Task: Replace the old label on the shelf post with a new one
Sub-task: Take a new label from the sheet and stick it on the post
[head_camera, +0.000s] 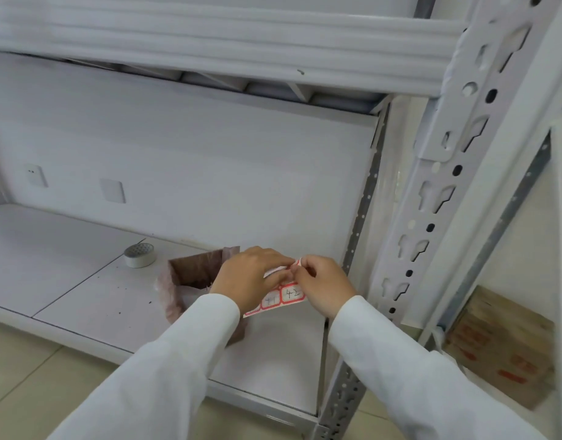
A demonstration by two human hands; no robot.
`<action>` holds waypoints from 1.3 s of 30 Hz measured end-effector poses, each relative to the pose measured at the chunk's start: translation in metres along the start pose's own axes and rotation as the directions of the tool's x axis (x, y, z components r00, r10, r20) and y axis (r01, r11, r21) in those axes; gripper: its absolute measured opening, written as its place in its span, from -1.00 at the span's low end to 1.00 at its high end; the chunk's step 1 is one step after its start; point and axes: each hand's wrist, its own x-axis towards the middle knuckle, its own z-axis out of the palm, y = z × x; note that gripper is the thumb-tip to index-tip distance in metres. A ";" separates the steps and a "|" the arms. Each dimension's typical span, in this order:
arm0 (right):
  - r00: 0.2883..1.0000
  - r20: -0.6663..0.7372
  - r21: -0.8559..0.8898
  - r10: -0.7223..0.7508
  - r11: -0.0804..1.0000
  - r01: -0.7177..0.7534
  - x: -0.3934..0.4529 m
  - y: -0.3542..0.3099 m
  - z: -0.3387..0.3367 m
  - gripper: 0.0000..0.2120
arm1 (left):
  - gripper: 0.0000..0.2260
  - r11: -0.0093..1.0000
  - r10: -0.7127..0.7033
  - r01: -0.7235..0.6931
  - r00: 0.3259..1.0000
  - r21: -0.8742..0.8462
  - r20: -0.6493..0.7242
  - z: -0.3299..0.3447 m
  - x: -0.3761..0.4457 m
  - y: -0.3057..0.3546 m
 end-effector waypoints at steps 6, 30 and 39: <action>0.987 0.099 -0.038 -0.128 0.990 0.133 -0.009 -0.003 0.003 -0.84 | -0.83 0.974 -0.170 0.177 0.983 -0.144 0.065 -0.010 -0.002 -0.004; 0.990 0.130 0.176 0.047 0.982 -0.070 0.000 0.009 0.021 -0.76 | -0.81 0.847 -0.437 0.416 0.899 -0.332 0.013 -0.009 -0.006 -0.017; 0.872 0.008 0.441 0.489 0.781 -0.442 0.010 0.069 0.072 -0.66 | -0.82 0.835 -0.544 0.520 0.828 -0.177 -0.136 -0.020 -0.012 -0.026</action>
